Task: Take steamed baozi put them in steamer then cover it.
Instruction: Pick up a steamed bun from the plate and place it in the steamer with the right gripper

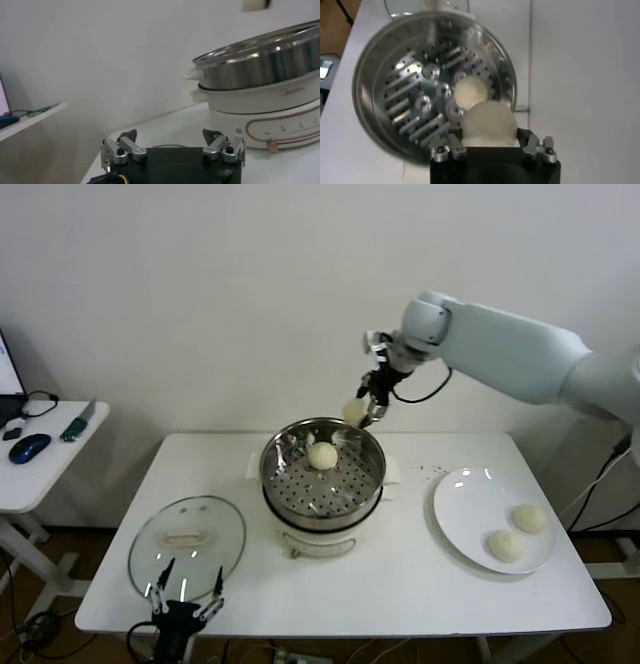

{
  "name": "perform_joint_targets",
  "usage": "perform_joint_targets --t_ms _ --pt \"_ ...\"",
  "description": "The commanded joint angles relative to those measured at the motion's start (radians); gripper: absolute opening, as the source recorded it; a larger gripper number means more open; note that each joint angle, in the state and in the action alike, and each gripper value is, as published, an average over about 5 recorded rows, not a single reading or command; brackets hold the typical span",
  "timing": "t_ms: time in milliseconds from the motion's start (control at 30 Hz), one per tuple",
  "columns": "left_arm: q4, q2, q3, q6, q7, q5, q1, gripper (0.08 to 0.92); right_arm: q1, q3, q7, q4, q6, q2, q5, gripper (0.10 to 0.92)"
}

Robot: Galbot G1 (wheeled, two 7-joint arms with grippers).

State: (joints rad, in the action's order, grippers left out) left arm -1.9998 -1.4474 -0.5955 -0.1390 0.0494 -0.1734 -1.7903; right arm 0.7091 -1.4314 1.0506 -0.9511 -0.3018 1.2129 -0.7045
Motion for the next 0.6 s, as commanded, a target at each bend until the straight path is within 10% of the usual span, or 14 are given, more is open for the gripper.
perform_joint_targets --t_ms 33,600 --pt "-0.016 0.012 0.012 0.001 0.002 -0.009 -0.020 0.823 0.036 -0.089 -0.041 -0.007 -0.031 0.206 -0.144 0.704" --pt "-0.005 0.021 0.019 -0.011 0.023 -0.002 -0.031 0.823 -0.157 -0.109 -0.081 0.044 -0.049 0.286 -0.024 0.704"
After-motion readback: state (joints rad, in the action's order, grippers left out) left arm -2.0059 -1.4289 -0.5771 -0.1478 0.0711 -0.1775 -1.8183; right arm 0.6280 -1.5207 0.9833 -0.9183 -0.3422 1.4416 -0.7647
